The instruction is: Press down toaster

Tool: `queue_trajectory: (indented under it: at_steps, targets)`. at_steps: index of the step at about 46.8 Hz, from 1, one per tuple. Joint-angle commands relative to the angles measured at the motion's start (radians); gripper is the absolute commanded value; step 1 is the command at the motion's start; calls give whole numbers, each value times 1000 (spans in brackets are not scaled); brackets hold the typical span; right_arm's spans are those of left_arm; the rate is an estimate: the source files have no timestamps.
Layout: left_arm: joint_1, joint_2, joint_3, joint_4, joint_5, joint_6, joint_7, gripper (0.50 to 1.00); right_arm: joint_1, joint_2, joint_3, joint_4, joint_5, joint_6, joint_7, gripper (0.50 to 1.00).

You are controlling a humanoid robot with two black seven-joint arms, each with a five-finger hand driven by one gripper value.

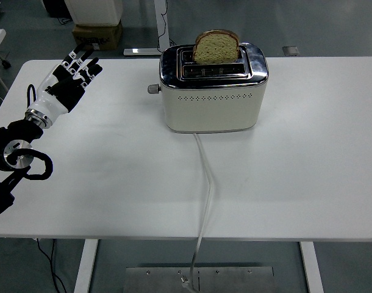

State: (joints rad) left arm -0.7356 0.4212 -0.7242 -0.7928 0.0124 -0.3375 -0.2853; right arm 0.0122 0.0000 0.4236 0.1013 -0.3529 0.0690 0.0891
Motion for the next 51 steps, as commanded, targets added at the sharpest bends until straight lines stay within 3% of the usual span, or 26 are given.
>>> queue_trajectory:
  at_steps: [1,27,41,51]
  targets:
    - [2,-1,0,0,-9,11,0,1000,-1,0,0,0,0,0,0,1000]
    - [-11,16,19,-42,11,8,21,1000,-1,0,0,0,0,-2,0,998]
    - [-34,166,46,-204,123,44,127,1000,-1,0,0,0,0,0,0,1000]
    - [-148,301,184,-241,221,38,169,1000,0,0,0,0,0,0,0,1000]
